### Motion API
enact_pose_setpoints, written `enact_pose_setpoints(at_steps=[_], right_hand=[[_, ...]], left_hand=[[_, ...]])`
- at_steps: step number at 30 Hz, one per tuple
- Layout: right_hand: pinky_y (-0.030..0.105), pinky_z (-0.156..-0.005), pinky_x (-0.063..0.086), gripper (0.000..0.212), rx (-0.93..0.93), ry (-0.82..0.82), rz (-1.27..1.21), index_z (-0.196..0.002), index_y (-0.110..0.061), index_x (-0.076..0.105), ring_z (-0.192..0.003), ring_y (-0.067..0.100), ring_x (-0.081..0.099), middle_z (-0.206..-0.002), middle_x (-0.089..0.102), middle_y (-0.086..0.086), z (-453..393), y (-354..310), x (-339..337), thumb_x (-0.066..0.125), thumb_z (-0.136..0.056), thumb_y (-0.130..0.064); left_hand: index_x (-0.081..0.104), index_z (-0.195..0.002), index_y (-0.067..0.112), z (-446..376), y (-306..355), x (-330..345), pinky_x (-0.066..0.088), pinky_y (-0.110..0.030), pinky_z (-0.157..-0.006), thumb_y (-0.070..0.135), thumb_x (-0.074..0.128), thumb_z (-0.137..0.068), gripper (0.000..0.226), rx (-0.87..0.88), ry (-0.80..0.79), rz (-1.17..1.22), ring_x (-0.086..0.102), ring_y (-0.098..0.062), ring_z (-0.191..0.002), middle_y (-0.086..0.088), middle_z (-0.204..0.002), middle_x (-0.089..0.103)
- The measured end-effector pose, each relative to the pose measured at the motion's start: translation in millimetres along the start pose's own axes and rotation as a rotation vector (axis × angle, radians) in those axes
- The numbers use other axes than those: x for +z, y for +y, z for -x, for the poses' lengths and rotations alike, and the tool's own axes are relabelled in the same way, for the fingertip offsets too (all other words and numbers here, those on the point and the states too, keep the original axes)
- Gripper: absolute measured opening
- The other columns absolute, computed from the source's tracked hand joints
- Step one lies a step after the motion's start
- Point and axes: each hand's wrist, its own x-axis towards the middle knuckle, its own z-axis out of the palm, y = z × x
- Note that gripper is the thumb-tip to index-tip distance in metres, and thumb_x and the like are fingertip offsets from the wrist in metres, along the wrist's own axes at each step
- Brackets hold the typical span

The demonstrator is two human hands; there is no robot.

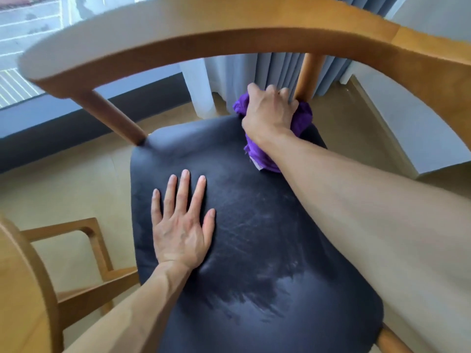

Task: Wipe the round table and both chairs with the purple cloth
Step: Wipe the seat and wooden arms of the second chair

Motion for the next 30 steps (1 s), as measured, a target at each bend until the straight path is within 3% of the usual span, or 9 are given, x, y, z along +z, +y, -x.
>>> enact_pose_setpoints(at_steps=[7, 9, 11, 14, 18, 22, 25, 28, 30], right_hand=[[0.039, -0.087, 0.037, 0.041, -0.387, 0.057, -0.156, -0.116, -0.028, 0.059, -0.113, 0.027, 0.053, -0.114, 0.063, -0.001, 36.5, -86.7, 29.6, 0.054, -0.077, -0.019], [0.038, -0.088, 0.036, 0.040, -0.501, 0.058, -0.151, -0.117, -0.032, 0.060, -0.114, 0.024, 0.050, -0.115, 0.060, -0.004, 42.5, -95.5, 37.1, 0.056, -0.079, -0.021], [0.039, -0.087, 0.036, 0.039, -0.571, 0.061, -0.101, -0.120, -0.033, 0.059, -0.116, 0.024, 0.048, -0.119, 0.056, -0.002, 33.6, -86.7, 37.5, 0.059, -0.082, -0.024], [0.041, -0.085, 0.037, 0.037, -0.455, 0.111, -0.011, -0.121, -0.030, 0.057, -0.119, 0.028, 0.047, -0.122, 0.054, 0.003, 7.7, -68.6, 33.9, 0.056, -0.085, -0.020], [0.053, -0.096, 0.039, 0.040, -0.289, 0.044, -0.063, -0.119, -0.026, 0.054, -0.121, 0.033, 0.046, -0.124, 0.052, 0.009, 2.7, -73.6, 32.5, 0.047, -0.083, -0.010], [0.044, -0.084, 0.040, 0.037, -0.413, 0.115, -0.102, -0.113, -0.033, 0.059, -0.111, 0.029, 0.053, -0.117, 0.055, 0.003, 35.7, -103.1, 39.7, 0.048, -0.082, -0.015], [0.039, -0.075, 0.032, 0.036, -0.594, 0.154, -0.070, -0.111, -0.037, 0.062, -0.108, 0.025, 0.052, -0.116, 0.057, -0.001, 71.8, -106.4, 50.3, 0.053, -0.081, -0.019], [0.040, -0.073, 0.030, 0.035, -0.641, 0.152, -0.007, -0.113, -0.036, 0.063, -0.110, 0.026, 0.052, -0.118, 0.057, 0.001, 73.6, -73.9, 42.9, 0.054, -0.080, -0.030], [0.039, -0.071, 0.030, 0.039, -0.542, 0.183, 0.010, -0.113, -0.035, 0.065, -0.107, 0.029, 0.054, -0.116, 0.059, 0.002, 65.0, -41.3, 35.6, 0.058, -0.075, -0.027]], left_hand=[[0.035, -0.153, 0.025, -0.4, 1.0, 2.3, 0.016, -0.056, -0.121, 0.050, 0.032, -0.096, 0.062, 0.009, 0.005, 0.021, 0.018, -0.028, -0.153, -0.008, -0.164, 0.026], [0.041, -0.150, 0.023, -0.2, 0.7, 2.5, 0.017, -0.057, -0.120, 0.049, 0.034, -0.096, 0.060, 0.006, 0.015, 0.031, 0.020, -0.029, -0.152, -0.009, -0.162, 0.028], [0.036, -0.153, 0.025, -1.0, 0.1, 2.6, 0.016, -0.056, -0.121, 0.050, 0.035, -0.096, 0.062, 0.004, 0.013, 0.025, 0.019, -0.028, -0.152, -0.007, -0.164, 0.026], [0.027, -0.157, 0.029, -1.6, -0.9, 3.0, 0.014, -0.055, -0.121, 0.052, 0.034, -0.097, 0.065, 0.007, 0.006, 0.021, 0.015, -0.027, -0.153, -0.005, -0.165, 0.021], [0.026, -0.157, 0.029, -1.7, -0.4, 3.8, 0.012, -0.055, -0.122, 0.053, 0.032, -0.097, 0.065, 0.011, 0.006, 0.036, 0.013, -0.026, -0.154, -0.004, -0.166, 0.019], [0.037, -0.152, 0.025, -2.0, -0.3, 4.2, 0.014, -0.056, -0.121, 0.050, 0.035, -0.097, 0.061, 0.009, 0.026, 0.061, 0.019, -0.028, -0.153, -0.007, -0.162, 0.029], [0.049, -0.144, 0.019, -1.7, 0.0, 3.1, 0.018, -0.057, -0.120, 0.047, 0.034, -0.096, 0.058, 0.005, 0.040, 0.082, 0.028, -0.032, -0.149, -0.011, -0.154, 0.044], [0.044, -0.148, 0.022, -0.9, -0.7, 3.9, 0.015, -0.055, -0.121, 0.049, 0.035, -0.097, 0.059, -0.001, 0.039, 0.070, 0.023, -0.029, -0.151, -0.009, -0.159, 0.036], [0.036, -0.153, 0.027, -1.0, -0.2, 5.1, 0.014, -0.054, -0.122, 0.050, 0.035, -0.097, 0.062, 0.002, 0.040, 0.060, 0.019, -0.026, -0.153, -0.006, -0.164, 0.027]])
